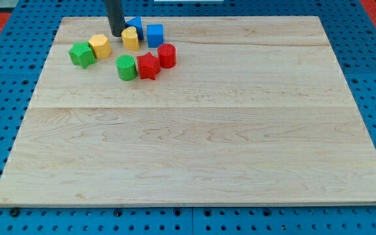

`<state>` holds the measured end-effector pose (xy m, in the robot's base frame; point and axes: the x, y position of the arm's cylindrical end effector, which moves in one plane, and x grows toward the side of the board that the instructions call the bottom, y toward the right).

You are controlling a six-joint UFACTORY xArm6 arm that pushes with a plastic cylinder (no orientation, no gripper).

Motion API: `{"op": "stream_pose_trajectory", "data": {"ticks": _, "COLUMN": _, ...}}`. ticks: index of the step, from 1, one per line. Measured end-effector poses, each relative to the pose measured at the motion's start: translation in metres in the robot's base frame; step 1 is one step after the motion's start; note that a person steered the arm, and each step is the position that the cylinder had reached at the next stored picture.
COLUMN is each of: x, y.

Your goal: Move the triangle to the right of the cube

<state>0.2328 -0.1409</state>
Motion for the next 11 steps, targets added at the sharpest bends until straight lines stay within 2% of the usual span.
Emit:
{"op": "stream_pose_trajectory", "data": {"ticks": 1, "x": -0.018, "y": 0.033}}
{"op": "stream_pose_trajectory", "data": {"ticks": 2, "x": -0.018, "y": 0.055}}
{"op": "stream_pose_trajectory", "data": {"ticks": 3, "x": -0.015, "y": 0.052}}
{"op": "stream_pose_trajectory", "data": {"ticks": 5, "x": -0.041, "y": 0.062}}
{"op": "stream_pose_trajectory", "data": {"ticks": 6, "x": -0.039, "y": 0.097}}
{"op": "stream_pose_trajectory", "data": {"ticks": 7, "x": -0.033, "y": 0.179}}
{"op": "stream_pose_trajectory", "data": {"ticks": 8, "x": -0.020, "y": 0.184}}
{"op": "stream_pose_trajectory", "data": {"ticks": 9, "x": -0.010, "y": 0.132}}
{"op": "stream_pose_trajectory", "data": {"ticks": 10, "x": -0.014, "y": 0.106}}
{"op": "stream_pose_trajectory", "data": {"ticks": 11, "x": -0.039, "y": 0.115}}
